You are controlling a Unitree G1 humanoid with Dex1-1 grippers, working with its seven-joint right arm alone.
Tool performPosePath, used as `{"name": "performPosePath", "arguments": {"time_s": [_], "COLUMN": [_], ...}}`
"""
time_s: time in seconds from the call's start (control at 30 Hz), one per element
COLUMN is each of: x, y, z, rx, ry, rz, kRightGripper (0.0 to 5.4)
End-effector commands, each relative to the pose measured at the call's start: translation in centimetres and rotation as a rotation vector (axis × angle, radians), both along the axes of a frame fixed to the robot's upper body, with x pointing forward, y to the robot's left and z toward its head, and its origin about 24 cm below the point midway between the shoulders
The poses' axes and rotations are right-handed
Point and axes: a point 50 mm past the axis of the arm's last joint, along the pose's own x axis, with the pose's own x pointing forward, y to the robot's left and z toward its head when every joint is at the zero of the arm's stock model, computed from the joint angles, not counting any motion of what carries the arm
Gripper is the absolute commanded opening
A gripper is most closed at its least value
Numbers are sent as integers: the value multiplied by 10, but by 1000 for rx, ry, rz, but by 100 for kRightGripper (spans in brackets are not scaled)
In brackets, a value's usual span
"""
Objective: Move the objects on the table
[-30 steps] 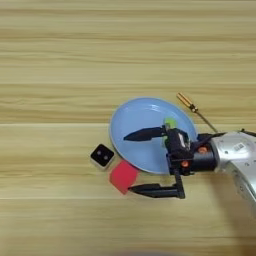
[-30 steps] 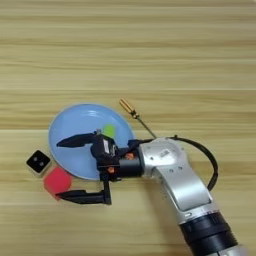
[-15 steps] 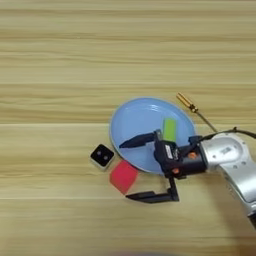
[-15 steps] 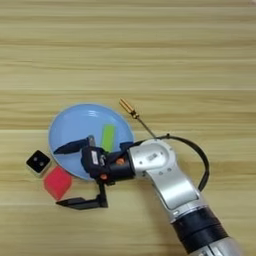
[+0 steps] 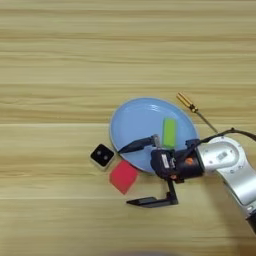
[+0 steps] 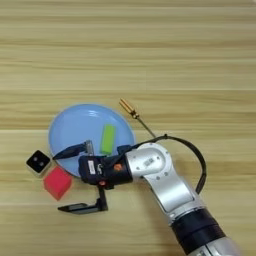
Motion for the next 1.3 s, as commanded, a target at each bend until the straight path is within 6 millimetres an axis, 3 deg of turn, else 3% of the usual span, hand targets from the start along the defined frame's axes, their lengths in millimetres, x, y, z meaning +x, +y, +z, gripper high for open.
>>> {"name": "performPosePath", "arguments": {"time_s": [0.03, 0.87, 1.3], "x": [14, 13, 14], "y": [4, 4, 4], "z": [21, 15, 17], "rx": [21, -16, 9], "ry": [-133, -165, -152], "rz": [0, 34, 23], "kRightGripper": [507, 252, 232]}}
